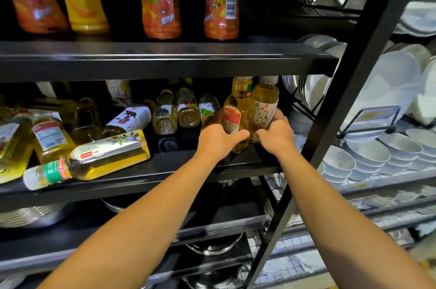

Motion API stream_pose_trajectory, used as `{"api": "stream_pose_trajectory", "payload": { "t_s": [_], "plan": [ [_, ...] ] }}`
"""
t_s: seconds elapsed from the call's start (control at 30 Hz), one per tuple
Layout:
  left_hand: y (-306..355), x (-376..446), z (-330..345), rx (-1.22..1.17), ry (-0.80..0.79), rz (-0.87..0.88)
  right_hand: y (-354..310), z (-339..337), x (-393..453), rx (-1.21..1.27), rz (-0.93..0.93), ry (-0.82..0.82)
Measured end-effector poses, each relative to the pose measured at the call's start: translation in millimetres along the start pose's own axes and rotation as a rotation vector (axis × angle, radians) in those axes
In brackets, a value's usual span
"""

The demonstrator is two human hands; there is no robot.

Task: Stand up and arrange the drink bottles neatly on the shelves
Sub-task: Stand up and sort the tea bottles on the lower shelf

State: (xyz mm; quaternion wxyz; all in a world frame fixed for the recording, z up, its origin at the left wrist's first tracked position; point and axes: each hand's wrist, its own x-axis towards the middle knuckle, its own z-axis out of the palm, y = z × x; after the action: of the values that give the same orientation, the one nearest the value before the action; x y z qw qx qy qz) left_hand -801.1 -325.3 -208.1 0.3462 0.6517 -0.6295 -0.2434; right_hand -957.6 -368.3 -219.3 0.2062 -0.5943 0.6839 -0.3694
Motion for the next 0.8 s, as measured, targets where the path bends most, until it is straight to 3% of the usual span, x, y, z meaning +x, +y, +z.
{"api": "stream_pose_trajectory", "payload": {
  "t_s": [0.13, 0.27, 0.37, 0.53, 0.67, 0.8],
  "plan": [
    [-8.6, -1.1, -6.5, 0.003, -0.004, 0.035, -2.3, 0.5, 8.6, 0.027, 0.003, -0.147],
    [-7.2, 0.6, -1.1, 0.046, 0.016, 0.017, 14.7, 10.9, 23.2, 0.286, 0.049, -0.262],
    [-1.1, 4.9, 10.0, 0.108, 0.023, -0.023, 5.3, 2.1, 0.9, 0.421, 0.064, -0.175],
    [7.0, 7.9, 19.5, 0.080, 0.047, 0.017, -2.0, -12.1, -38.9, 0.374, -0.090, -0.045],
    [-17.5, -6.0, -4.4, 0.089, 0.125, -0.031, -8.3, -6.1, -68.5, 0.276, -0.221, 0.220],
    [-50.1, -24.5, -51.7, 0.079, 0.226, 0.072, -36.2, 23.7, -94.4, 0.099, -0.507, 0.102]
  ]
}}
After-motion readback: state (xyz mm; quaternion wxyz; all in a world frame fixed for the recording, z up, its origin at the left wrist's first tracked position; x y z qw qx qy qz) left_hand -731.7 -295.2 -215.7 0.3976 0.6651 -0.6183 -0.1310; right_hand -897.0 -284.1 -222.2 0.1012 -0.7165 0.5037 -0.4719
